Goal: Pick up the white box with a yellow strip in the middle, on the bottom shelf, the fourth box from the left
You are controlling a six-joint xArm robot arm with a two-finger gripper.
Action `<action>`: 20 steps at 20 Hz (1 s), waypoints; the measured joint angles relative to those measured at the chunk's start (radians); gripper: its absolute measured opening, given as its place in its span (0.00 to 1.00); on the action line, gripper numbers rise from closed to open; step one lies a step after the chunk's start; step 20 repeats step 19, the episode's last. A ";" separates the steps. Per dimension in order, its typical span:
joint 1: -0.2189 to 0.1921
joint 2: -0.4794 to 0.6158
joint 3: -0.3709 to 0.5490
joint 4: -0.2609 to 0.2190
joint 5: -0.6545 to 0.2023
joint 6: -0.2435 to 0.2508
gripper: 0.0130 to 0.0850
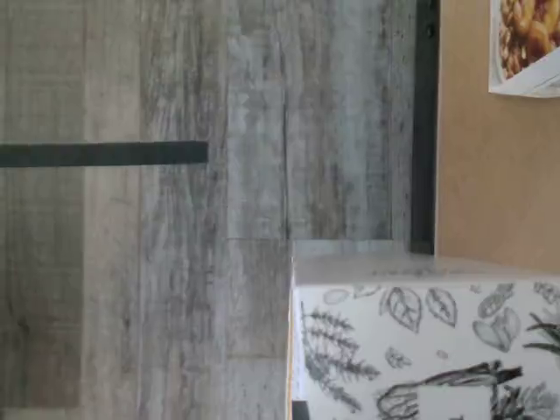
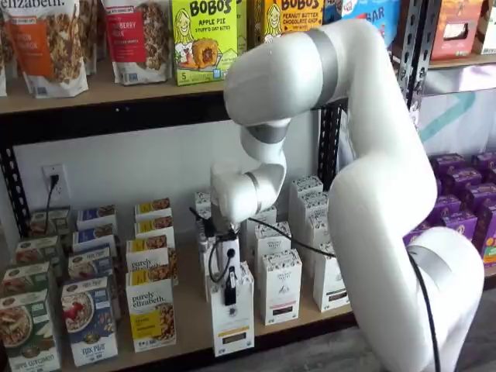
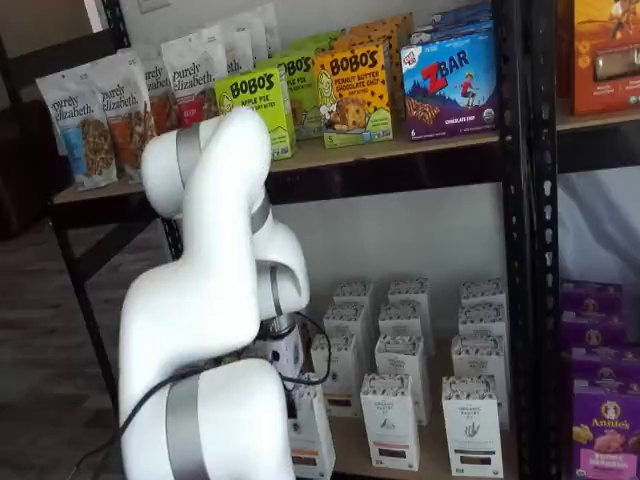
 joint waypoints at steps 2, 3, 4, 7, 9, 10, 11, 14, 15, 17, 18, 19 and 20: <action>0.003 -0.031 0.033 -0.010 -0.007 0.012 0.44; 0.005 -0.048 0.050 -0.017 -0.007 0.020 0.44; 0.007 -0.067 0.066 -0.022 -0.001 0.027 0.44; 0.017 -0.120 0.116 -0.045 0.002 0.057 0.44; 0.025 -0.164 0.160 -0.058 -0.004 0.078 0.44; 0.029 -0.189 0.186 -0.067 -0.011 0.089 0.44; 0.033 -0.210 0.206 -0.071 -0.015 0.098 0.44; 0.046 -0.268 0.263 -0.078 -0.025 0.117 0.44; 0.051 -0.286 0.279 -0.080 -0.029 0.123 0.44; 0.062 -0.321 0.312 -0.085 -0.038 0.139 0.44; 0.067 -0.336 0.326 -0.088 -0.041 0.147 0.44; 0.073 -0.354 0.342 -0.091 -0.043 0.155 0.44; 0.073 -0.354 0.342 -0.091 -0.043 0.155 0.44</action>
